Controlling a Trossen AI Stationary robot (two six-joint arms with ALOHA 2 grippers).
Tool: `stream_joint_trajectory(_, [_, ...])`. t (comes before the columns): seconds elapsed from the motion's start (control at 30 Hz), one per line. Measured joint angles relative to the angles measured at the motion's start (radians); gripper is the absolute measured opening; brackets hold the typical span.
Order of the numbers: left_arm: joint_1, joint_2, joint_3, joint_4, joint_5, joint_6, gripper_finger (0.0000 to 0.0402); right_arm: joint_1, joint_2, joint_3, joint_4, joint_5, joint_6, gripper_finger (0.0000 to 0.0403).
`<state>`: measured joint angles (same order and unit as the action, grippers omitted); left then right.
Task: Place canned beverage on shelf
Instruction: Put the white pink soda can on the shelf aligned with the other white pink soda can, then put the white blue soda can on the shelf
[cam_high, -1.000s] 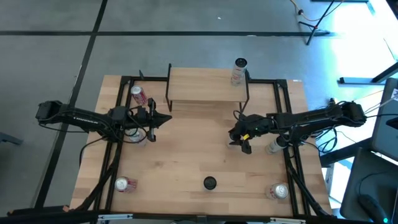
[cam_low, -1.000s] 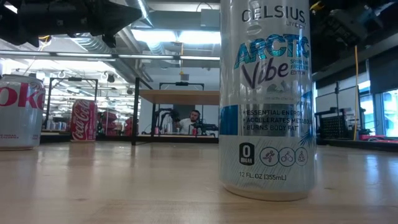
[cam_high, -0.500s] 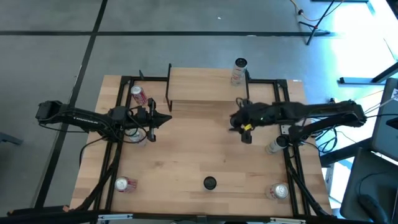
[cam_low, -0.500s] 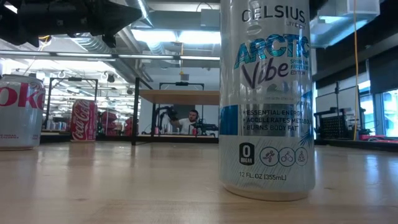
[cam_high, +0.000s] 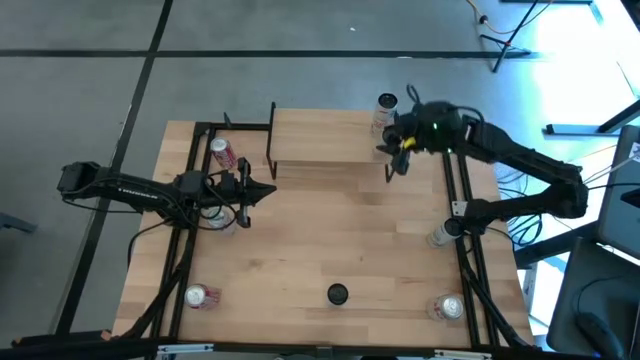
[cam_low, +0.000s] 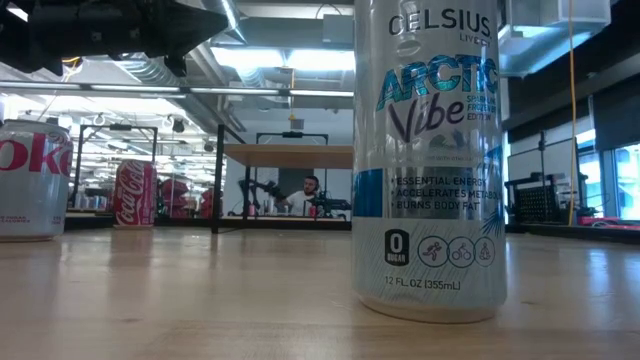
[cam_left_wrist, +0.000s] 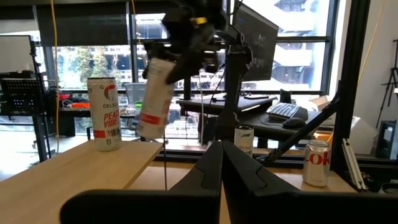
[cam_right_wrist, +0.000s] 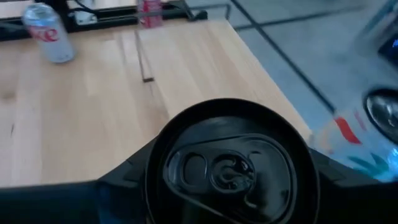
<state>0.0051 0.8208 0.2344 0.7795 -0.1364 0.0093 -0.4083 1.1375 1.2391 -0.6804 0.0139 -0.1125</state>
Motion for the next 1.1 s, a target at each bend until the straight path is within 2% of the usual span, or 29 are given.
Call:
stream_joint_trajectory(0.2, [0.000,0.000,0.000,0.000,0.000,0.000,0.0000,-0.141,0.052,-0.010,0.005,-0.114,0.002,0.0223])
stream_joint_trajectory(0.43, [0.000,0.000,0.000,0.000,0.000,0.000,0.0000,-0.190,0.109,-0.008,0.039,-0.162,0.002,0.0223])
stream_joint_trajectory(0.57, [0.000,0.000,0.000,0.000,0.000,0.000,0.0000,-0.189,0.111,-0.008,0.046,-0.150,-0.004,0.0223])
stream_joint_trajectory(0.63, [0.000,0.000,0.000,0.000,0.000,0.000,0.0000,-0.188,0.109,-0.008,0.050,-0.147,-0.006,0.0248])
stream_joint_trajectory(0.8, [0.000,0.000,0.000,0.000,0.000,0.000,0.0000,-0.189,0.109,0.002,0.048,-0.129,-0.007,0.0370])
stream_joint_trajectory(0.87, [0.000,0.000,0.000,0.000,0.000,0.000,0.0000,-0.189,0.108,0.016,0.047,-0.119,-0.020,0.0386])
stream_joint_trajectory(1.0, [0.000,0.000,0.000,0.000,0.000,0.000,0.0000,-0.188,0.108,0.058,0.044,-0.119,-0.031,0.0358])
stream_joint_trajectory(1.1, [0.000,0.000,0.000,0.000,0.000,0.000,0.0000,-0.188,0.108,0.124,-0.022,-0.119,-0.031,0.0338])
